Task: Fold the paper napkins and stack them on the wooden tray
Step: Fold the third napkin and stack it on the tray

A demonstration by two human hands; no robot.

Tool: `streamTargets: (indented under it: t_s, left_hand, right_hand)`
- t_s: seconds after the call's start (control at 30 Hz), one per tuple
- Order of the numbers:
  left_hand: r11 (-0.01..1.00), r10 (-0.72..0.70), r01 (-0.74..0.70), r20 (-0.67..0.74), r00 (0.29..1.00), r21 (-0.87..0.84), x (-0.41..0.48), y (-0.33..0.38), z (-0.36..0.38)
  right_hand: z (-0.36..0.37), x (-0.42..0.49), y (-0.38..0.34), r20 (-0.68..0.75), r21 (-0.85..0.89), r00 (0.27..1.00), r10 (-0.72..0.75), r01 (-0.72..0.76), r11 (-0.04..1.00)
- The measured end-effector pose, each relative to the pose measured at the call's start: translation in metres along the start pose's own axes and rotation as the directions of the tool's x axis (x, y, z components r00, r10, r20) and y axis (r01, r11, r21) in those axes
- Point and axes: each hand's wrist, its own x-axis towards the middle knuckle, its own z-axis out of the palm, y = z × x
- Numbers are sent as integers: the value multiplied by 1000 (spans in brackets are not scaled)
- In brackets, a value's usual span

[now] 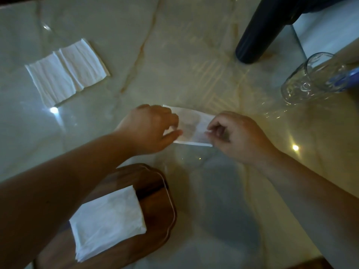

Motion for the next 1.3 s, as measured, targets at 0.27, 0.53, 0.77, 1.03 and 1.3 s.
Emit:
streamTargets:
  t_s: [0.27,0.53,0.77,1.03,1.3]
  left_hand:
    - [964,-244,237,45,969,119,40,-28,13]
    - [944,-278,273,-4,960,-187,18,-22,2]
    - [687,-551,416,-54,833,-596,-46,-7,-25]
    - [489,-741,509,-29,671,-709,-148,-8,-38]
    - [461,-791,621,25,612,-634,-224,3,-22]
  right_hand:
    - [4,34,15,30,-219,973,230,-219,951]
    - [1,31,6,-48,186,956,290,-276,943]
    - [3,27,-37,49,570,959,280,-258,780]
    - [51,9,-106,217,636,957,193,-288,716]
    - [105,-23,-134,288,488,947,141,-272,829]
